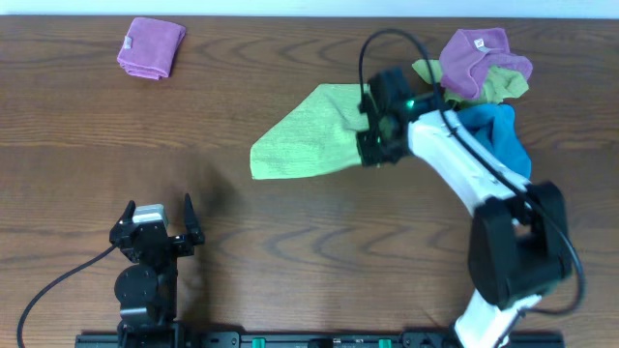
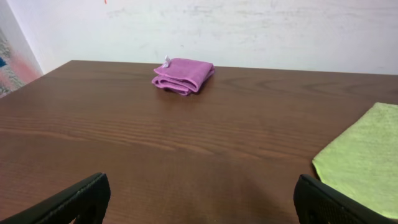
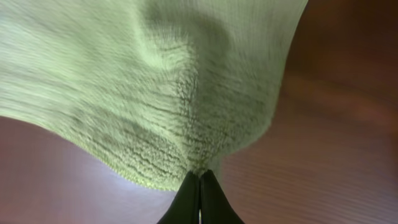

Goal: Fold the cloth

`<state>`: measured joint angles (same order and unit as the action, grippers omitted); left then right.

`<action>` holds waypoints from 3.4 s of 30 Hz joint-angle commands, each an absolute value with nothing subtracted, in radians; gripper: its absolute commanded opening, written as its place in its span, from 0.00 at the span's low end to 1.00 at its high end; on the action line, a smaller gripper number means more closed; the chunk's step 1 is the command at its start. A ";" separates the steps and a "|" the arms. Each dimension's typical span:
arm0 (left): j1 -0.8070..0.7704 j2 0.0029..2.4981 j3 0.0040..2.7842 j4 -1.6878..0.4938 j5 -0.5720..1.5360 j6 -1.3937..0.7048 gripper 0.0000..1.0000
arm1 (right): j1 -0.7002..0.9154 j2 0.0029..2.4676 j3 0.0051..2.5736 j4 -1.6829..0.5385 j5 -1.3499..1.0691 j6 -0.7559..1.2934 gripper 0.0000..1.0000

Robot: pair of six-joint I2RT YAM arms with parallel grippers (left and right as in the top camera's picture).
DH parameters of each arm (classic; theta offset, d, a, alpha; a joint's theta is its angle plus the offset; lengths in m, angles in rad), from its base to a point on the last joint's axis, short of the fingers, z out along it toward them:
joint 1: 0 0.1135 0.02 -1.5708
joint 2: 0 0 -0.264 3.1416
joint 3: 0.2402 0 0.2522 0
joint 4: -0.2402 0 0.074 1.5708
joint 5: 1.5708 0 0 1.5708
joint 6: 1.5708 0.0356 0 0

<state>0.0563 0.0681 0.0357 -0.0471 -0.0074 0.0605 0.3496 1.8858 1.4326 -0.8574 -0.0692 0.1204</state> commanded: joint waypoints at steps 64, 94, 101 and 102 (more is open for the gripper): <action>0.060 0.064 0.005 -0.075 -0.026 0.075 0.95 | 0.398 1.814 1.937 -0.908 -0.581 -0.067 0.99; 0.060 0.064 0.004 -0.075 -0.026 0.075 0.95 | 0.535 1.845 1.391 -0.927 0.140 -0.224 0.61; 0.060 0.064 0.004 -0.075 -0.026 0.075 0.95 | 0.529 1.921 1.360 -0.824 0.210 -0.262 0.56; 0.060 0.064 0.005 -0.075 -0.026 0.075 0.95 | 0.529 1.938 1.360 -0.819 0.210 -0.282 0.54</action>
<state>0.0563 0.0689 0.0357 -0.0471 -0.0078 0.0608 0.5335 1.8961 1.3708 -0.8246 0.1757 -0.2348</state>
